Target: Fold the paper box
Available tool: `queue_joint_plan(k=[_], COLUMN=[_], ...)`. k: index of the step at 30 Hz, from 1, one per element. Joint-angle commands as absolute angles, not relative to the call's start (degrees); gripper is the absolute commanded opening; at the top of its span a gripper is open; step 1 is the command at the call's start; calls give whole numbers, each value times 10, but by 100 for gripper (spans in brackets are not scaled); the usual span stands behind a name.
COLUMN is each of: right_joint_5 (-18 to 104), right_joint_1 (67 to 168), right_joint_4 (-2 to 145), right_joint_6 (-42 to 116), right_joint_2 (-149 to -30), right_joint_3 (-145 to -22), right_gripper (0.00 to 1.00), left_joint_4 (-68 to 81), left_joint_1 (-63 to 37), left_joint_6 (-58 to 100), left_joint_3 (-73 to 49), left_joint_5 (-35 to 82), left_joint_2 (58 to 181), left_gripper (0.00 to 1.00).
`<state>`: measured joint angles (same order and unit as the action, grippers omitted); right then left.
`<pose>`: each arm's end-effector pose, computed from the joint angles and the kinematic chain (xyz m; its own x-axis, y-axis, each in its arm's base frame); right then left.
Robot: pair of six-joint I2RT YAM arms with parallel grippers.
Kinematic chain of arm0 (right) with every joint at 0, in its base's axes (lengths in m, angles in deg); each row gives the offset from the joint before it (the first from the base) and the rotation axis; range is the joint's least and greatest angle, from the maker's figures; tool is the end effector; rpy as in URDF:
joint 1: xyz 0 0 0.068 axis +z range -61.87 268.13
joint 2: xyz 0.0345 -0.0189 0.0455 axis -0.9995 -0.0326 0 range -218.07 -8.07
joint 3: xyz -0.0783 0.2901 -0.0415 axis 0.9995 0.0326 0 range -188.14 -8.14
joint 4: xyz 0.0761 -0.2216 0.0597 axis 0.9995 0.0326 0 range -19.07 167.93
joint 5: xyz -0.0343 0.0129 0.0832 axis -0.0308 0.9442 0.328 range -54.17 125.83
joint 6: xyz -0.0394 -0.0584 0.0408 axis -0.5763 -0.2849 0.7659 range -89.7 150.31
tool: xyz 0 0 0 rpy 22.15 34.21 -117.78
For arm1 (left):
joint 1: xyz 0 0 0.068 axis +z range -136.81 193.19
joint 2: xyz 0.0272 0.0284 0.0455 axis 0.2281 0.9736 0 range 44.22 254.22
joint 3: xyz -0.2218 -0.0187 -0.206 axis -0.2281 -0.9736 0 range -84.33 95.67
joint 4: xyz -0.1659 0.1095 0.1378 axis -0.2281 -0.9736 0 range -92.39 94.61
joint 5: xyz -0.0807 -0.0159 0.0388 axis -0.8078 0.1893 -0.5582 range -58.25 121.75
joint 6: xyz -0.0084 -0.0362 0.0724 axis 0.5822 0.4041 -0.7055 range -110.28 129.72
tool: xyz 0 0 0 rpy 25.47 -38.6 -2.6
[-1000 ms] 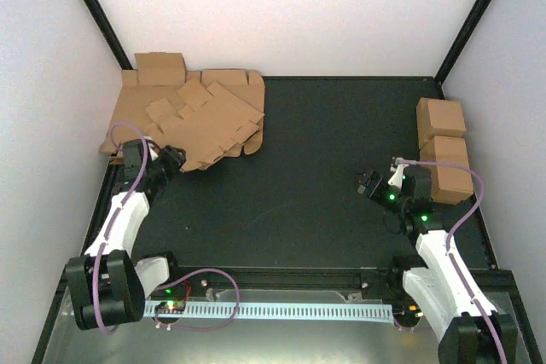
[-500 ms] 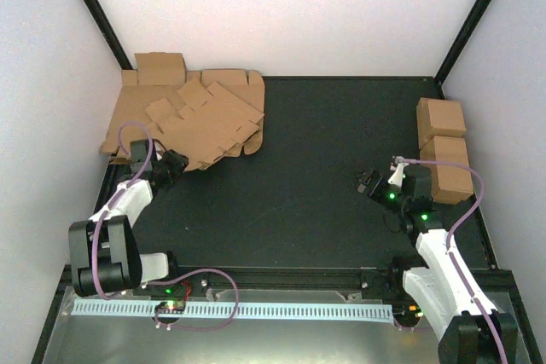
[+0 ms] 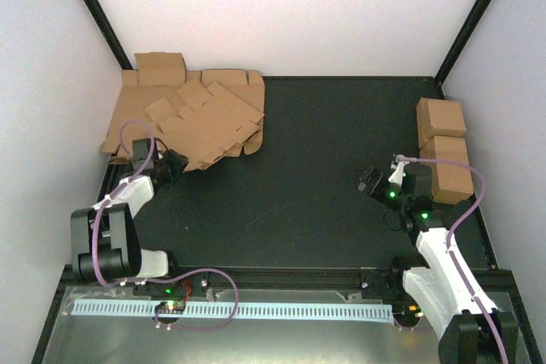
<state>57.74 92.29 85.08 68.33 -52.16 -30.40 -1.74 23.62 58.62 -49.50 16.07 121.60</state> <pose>0.1485 0.0373 0.2095 -0.6887 0.5229 -0.5023 0.0707 0.7379 0.6712 0.2537 0.0272 0.1875 -0.4875 -0.8275 -0.2785 -0.5583 0.5407 -0.6292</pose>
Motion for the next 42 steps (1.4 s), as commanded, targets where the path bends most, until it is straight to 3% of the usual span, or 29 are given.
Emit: queue_joint_plan(k=[1, 11, 15, 42], right_joint_5=[573, 572, 575, 580], right_joint_1=[924, 924, 924, 924], right_joint_4=[844, 844, 842, 833], right_joint_6=[681, 681, 683, 684], right_joint_2=[-521, -524, -527, -550], right_joint_3=[-322, -322, -323, -327], right_gripper=[100, 100, 100, 100], left_joint_4=[8, 40, 25, 9], left_joint_1=[241, 240, 241, 243], left_joint_6=[593, 606, 609, 629], left_joint_3=[-468, -464, -461, -479], left_joint_5=[158, 137, 149, 178], left_joint_2=[1218, 1246, 1248, 1244], left_gripper=[48, 41, 49, 54])
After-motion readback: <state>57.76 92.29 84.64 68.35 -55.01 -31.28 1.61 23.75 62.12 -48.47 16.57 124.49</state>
